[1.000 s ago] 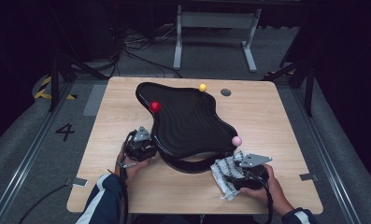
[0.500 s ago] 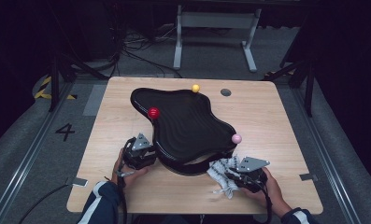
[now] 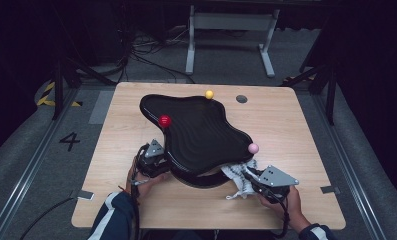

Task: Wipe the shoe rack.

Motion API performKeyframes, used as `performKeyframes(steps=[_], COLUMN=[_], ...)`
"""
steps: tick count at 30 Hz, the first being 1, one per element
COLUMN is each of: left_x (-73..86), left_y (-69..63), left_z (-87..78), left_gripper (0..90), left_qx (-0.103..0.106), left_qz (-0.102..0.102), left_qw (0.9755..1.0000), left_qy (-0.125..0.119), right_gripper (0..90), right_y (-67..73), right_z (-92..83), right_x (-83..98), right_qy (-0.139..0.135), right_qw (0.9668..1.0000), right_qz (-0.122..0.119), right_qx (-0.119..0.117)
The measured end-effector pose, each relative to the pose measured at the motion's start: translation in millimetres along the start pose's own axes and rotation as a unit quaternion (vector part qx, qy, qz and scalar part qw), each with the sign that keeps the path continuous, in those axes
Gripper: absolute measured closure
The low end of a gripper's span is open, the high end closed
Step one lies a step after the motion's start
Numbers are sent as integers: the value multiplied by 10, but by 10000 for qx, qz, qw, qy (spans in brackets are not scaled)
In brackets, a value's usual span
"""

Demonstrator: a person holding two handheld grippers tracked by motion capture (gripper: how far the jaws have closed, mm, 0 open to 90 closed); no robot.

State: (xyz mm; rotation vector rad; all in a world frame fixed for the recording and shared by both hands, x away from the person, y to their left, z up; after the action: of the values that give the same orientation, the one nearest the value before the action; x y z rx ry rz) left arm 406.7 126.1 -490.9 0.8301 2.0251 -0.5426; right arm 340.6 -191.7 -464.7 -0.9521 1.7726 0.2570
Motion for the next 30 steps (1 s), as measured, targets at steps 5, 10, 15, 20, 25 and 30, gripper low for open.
performKeyframes(steps=[5, 10, 15, 20, 25, 30], left_x=[-2, -5, -2, 7, 10, 13], left_y=[-7, -30, -37, -58, -99, -148], left_z=[2, 15, 19, 19, 10, 14], left_gripper=[742, 744, 744, 744, 744, 743], left_qx=[37, 115, 191, 233, 265, 315], left_qz=[39, 44, 49, -35, 148, 144], left_qw=[10000, 9999, 9998, 9997, 9995, 9994], left_qy=[46, 40, 32, 5, 32, 58], right_gripper=[794, 793, 792, 791, 792, 794], right_y=[-101, -166, -175, -133, -195, -298], right_z=[-1, 118, 229, 306, 289, 234], right_x=[11, 149, 260, 371, 400, 377], right_qy=[-57, 280, 656, 993, 1038, 863], right_qw=[9993, 9989, 9974, 9949, 9941, 9947], right_qz=[-35, 63, 88, 64, 118, 184], right_qx=[367, 381, 294, 131, 310, 532])
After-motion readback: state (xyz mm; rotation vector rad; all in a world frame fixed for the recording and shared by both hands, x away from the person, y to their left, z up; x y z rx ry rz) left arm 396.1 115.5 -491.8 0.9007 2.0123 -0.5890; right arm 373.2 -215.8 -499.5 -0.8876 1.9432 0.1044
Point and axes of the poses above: each handheld gripper's, and its own axes: z roughly forward along the jaws, x roughly out of its underside, y roughly to its left, the point moved 5 cm from there along z, roughly forward along the jaws, and after that the axes turned 3 degrees about -y, right-handed, at the moved point
